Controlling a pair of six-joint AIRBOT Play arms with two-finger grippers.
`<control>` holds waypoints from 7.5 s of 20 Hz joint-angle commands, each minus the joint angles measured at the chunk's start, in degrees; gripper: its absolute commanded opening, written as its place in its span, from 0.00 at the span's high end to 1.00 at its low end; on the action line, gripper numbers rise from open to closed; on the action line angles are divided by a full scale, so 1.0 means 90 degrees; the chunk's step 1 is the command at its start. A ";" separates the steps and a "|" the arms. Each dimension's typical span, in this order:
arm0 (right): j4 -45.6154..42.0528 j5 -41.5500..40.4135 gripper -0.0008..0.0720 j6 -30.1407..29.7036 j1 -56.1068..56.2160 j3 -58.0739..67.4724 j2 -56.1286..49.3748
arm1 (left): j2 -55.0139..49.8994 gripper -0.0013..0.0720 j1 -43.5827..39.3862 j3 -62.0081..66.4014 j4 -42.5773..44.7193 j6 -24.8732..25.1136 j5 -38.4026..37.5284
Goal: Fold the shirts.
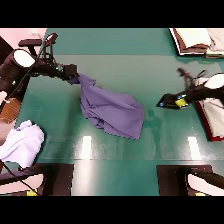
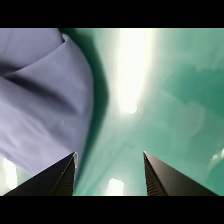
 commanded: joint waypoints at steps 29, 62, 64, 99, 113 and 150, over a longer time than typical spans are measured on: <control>-0.0702 0.0614 0.97 -0.0022 0.0313 0.4998 0.2460 | 0.3696 0.95 0.0002 0.4080 0.0287 -0.0221 -0.0342; -0.0119 0.1384 0.52 0.0119 -0.0136 0.3667 -0.1311 | -0.1814 0.24 0.0015 0.3254 0.1695 -0.0347 -0.3150; -0.0119 0.1287 0.52 0.0100 -0.0262 0.2773 -0.0539 | -0.1256 0.24 0.0015 0.2186 0.1688 -0.0355 -0.3055; 0.0527 0.0610 0.52 -0.0163 -0.0335 0.0935 0.1071 | 0.3113 0.95 -0.1117 -0.6152 -0.2040 -0.0556 0.1348; -0.0306 0.1073 0.37 -0.0223 -0.2667 -0.1945 0.1479 | 0.3179 0.95 0.1826 -0.3262 0.0391 -0.0546 -0.1008; 0.0648 0.1175 0.97 -0.0177 -0.3019 0.6166 0.2973 | 0.3184 0.95 0.1829 0.6098 -0.0391 -0.0889 -0.2004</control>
